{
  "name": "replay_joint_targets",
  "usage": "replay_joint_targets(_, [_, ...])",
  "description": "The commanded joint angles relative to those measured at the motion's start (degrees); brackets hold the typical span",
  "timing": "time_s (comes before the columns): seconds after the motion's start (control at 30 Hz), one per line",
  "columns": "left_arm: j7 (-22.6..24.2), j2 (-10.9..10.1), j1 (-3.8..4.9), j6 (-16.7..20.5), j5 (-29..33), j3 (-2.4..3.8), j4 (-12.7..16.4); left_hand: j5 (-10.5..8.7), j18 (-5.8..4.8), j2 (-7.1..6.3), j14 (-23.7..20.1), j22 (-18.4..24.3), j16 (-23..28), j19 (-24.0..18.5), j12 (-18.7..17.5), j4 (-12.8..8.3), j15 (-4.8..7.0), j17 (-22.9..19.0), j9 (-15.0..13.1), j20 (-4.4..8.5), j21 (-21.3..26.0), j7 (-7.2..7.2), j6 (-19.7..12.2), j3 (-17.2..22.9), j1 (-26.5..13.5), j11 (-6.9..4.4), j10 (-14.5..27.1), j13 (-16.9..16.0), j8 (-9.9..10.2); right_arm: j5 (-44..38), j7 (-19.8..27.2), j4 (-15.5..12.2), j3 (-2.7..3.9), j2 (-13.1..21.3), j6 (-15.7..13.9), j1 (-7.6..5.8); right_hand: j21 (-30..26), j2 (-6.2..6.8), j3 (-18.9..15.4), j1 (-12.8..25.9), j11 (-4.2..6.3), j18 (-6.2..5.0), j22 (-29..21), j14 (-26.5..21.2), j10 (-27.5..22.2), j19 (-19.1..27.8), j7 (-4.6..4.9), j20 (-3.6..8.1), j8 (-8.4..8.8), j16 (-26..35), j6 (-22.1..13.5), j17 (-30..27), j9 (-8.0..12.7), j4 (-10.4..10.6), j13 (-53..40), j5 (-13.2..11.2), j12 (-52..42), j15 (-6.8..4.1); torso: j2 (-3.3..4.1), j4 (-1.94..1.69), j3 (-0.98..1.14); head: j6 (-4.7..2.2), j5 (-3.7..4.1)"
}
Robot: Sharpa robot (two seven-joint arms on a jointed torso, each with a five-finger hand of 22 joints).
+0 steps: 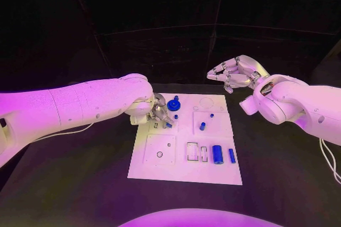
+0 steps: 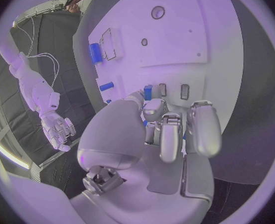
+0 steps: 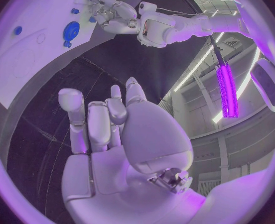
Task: Assemble the parts on the task board
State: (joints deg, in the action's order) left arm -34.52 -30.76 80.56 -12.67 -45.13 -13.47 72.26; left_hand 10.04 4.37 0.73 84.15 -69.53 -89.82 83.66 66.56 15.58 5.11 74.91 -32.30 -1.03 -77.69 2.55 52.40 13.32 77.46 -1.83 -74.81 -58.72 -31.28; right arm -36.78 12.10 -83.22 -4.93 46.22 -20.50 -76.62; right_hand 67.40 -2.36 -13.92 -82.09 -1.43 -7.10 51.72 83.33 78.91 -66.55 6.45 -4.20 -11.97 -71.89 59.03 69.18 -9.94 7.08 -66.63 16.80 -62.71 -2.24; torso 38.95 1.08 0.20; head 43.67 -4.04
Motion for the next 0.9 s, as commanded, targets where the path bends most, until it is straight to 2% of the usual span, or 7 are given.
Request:
replay_joint_targets(0.03, [1.4, -0.39, 0.0, 1.19, -0.28, 0.0, 0.48, 0.98, -0.3, -3.42, 5.85, -0.13, -0.18, 0.13, -0.23, -6.62, -0.15, 15.09, -0.96, 0.17, 0.09, 0.34, -0.1, 14.13, -2.58, 0.03, -0.23, 0.14, -0.65, -0.4, -0.09, 0.01, 0.05, -0.03, 0.65, -0.15, -0.07, -0.53, -0.22, -0.14, -0.17, -0.38, 0.03, -0.2, -0.06, 0.35, -0.02, -0.21, -0.23, -0.12, -0.37, 0.06, -0.08, -0.28, -0.04, 0.17, -0.33, 0.21, 0.0, 0.02, 0.04, -0.01, -0.06])
replay_joint_targets(0.1, [1.95, -0.75, 0.0, 2.5, -0.21, 0.0, 0.89, 0.94, -0.31, -4.64, 5.85, -0.19, -0.18, 0.15, -0.17, -7.4, -0.11, 15.09, -1.41, 0.06, 0.09, 0.21, -0.17, 17.29, -3.73, 0.0, -0.42, 0.14, -1.02, -0.41, -0.13, 0.05, 0.05, -0.03, 0.7, -0.15, -0.04, -0.58, -0.24, -0.1, -0.2, -0.38, 0.09, -0.17, 0.04, 0.34, 0.01, -0.23, -0.23, -0.18, -0.44, 0.13, -0.09, -0.27, -0.21, 0.23, -0.51, 0.23, 0.01, 0.0, 0.05, -0.01, -0.05])
replay_joint_targets(0.17, [2.41, -1.12, 0.0, 3.86, 0.32, 0.0, 1.34, 0.86, -0.29, -6.22, 5.85, -0.33, -0.18, 0.2, -0.06, -8.67, -0.13, 15.09, -2.32, 0.11, 0.07, 0.22, -0.13, 22.09, -6.23, 0.14, -0.77, 0.14, -1.85, -0.41, -0.15, 0.1, 0.05, -0.05, 0.73, -0.15, -0.06, -0.62, -0.27, -0.04, -0.21, -0.39, 0.05, -0.17, 0.05, 0.39, 0.03, -0.24, -0.23, -0.16, -0.48, 0.11, -0.1, -0.25, -0.22, 0.27, -0.5, 0.24, 0.01, -0.01, 0.04, -0.05, -0.05])
replay_joint_targets(0.33, [3.35, -2.12, 0.0, 6.89, 1.28, 0.0, 2.73, 1.01, -0.4, -7.07, 5.85, -0.62, -0.18, 0.29, 0.1, -10.67, 0.0, 15.09, -3.29, -0.08, -0.03, 0.09, -0.19, 26.34, -8.54, 0.03, -1.19, 0.05, -2.68, -0.42, -0.18, 0.19, 0.05, -0.05, 0.77, -0.15, -0.06, -0.62, -0.27, -0.04, -0.21, -0.39, 0.05, -0.17, 0.05, 0.39, 0.03, -0.24, -0.23, -0.16, -0.48, 0.11, -0.1, -0.25, -0.22, 0.27, -0.5, 0.24, 0.01, -0.04, 0.08, -0.08, -0.21])
replay_joint_targets(0.57, [3.11, -3.75, -0.06, 12.08, 1.13, -0.04, 5.63, 1.26, -0.41, -7.45, 5.85, -0.69, -0.18, 0.32, 0.34, -12.31, 0.05, 15.09, -3.96, -0.06, -0.01, 0.01, -0.25, 28.68, -9.92, 0.06, -1.56, -0.18, -3.24, -0.42, -0.25, 0.21, 0.04, 0.02, 0.88, -0.15, -0.01, -0.66, -0.32, 0.05, -0.24, -0.37, 0.13, -0.12, 0.14, 0.37, 0.06, -0.25, -0.24, -0.27, -0.55, 0.23, -0.11, -0.22, -0.38, 0.31, -0.67, 0.26, -0.02, 0.02, 0.14, -0.09, -0.61])
replay_joint_targets(0.67, [2.65, -4.58, -0.18, 13.66, 0.62, -0.06, 6.95, 1.29, -0.42, -7.47, 5.85, -0.76, -0.18, 0.35, 0.35, -12.59, 0.05, 15.09, -4.08, -0.06, -0.05, 0.0, -0.27, 29.04, -10.14, 0.06, -1.6, -0.18, -3.34, -0.42, -0.28, 0.22, 0.04, 0.02, 0.93, -0.15, -0.09, -0.68, -0.35, 0.1, -0.26, -0.4, -0.01, -0.14, 0.16, 0.47, 0.07, -0.26, -0.25, -0.19, -0.57, 0.15, -0.12, -0.2, -0.41, 0.33, -0.69, 0.27, -0.05, -0.02, 0.07, -0.03, -0.65])
replay_joint_targets(0.9, [1.67, -5.8, -0.57, 14.12, -1.17, -0.13, 8.34, 1.28, -0.43, -7.55, 5.85, -0.82, -0.18, 0.37, 0.35, -13.14, 0.05, 15.09, -4.28, -0.06, -0.06, 0.0, -0.27, 29.63, -10.53, 0.05, -1.66, -0.16, -3.51, -0.42, -0.36, 0.31, 0.04, 0.04, 1.02, -0.15, -0.1, -0.68, -0.35, 0.1, -0.26, -0.4, -0.01, -0.14, 0.16, 0.47, 0.07, -0.26, -0.25, -0.19, -0.57, 0.15, -0.12, -0.2, -0.41, 0.33, -0.7, 0.27, -0.13, -0.22, 0.17, 0.02, -0.83])
